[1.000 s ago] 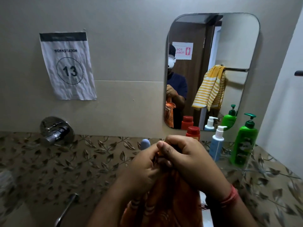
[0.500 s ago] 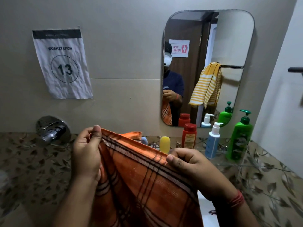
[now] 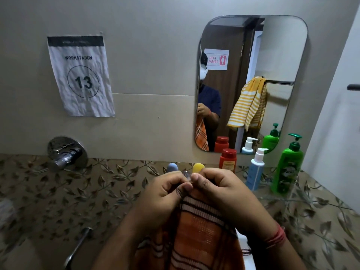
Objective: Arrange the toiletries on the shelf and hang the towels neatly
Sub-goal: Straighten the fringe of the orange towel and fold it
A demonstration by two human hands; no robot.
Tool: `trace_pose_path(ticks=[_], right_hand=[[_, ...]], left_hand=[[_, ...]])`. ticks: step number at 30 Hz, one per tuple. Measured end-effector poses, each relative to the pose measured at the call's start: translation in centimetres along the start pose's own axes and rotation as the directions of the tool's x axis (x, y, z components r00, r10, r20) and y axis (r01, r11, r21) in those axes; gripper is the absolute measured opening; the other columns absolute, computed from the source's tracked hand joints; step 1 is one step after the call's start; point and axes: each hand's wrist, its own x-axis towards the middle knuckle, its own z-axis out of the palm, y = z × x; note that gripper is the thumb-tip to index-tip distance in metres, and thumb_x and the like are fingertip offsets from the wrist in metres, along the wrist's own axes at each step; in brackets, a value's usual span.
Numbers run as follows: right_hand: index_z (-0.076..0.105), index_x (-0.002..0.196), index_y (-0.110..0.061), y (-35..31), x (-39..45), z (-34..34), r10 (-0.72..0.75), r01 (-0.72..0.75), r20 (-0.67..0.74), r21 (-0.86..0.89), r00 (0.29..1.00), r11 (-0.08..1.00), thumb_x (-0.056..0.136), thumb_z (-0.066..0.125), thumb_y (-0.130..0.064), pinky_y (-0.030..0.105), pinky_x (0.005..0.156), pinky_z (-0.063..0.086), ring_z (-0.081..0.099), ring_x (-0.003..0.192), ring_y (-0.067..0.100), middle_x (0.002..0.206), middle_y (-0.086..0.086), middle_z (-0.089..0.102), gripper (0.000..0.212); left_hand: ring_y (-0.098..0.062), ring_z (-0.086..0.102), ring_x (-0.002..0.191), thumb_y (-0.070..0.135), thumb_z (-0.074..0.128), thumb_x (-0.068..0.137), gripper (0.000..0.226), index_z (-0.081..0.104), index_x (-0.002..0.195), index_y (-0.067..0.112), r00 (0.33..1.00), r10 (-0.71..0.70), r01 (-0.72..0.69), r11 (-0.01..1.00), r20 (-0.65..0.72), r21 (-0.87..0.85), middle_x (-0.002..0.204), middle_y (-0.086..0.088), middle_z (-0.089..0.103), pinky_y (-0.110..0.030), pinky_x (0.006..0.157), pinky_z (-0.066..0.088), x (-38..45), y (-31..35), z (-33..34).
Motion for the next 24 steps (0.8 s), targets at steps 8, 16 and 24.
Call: trace_pose_path(ticks=[8,16,24], right_hand=[[0.063,0.066,-0.020,2.5,-2.2,-2.5,0.197,-0.181,-0.010,0.357,0.980,0.917,0.073,0.069,-0.054,0.030,0.063,0.042,0.053,0.068,0.018,0.070,0.003,0.057,0.036],[0.066,0.077,-0.022,-1.0,-1.0,-1.7,-0.043,0.042,-0.005,-0.117,0.999,0.992,0.093,0.062,-0.038,0.034,0.064,0.049,0.062,0.071,0.013,0.074,0.001,0.064,0.023],[0.066,0.076,-0.025,-0.6,-1.1,-1.0,-0.020,0.022,0.037,-0.048,0.999,0.999,0.091,0.065,-0.041,0.032,0.059,0.048,0.061,0.069,0.014,0.073,0.000,0.065,0.022]], left_hand=[[-0.007,0.058,0.067,0.039,0.056,0.090,0.022,0.072,0.076,0.031,0.778,-0.205,0.136,0.978,-0.595,-0.159,0.066,0.014,0.067,-0.026,0.065,0.049,1.0,-2.4,-5.7],[-0.004,0.065,0.113,0.076,0.059,0.075,0.063,0.069,0.116,0.029,0.993,-0.120,0.118,0.990,-0.017,-0.079,0.116,0.013,0.072,-0.017,0.092,0.050,0.8,-1.1,-1.7],[-0.003,0.061,0.070,0.041,0.072,0.087,0.019,0.071,0.073,0.027,0.994,-0.111,0.105,0.948,-0.002,-0.301,0.072,0.008,0.065,-0.017,0.061,0.047,-0.1,0.2,-0.7]])
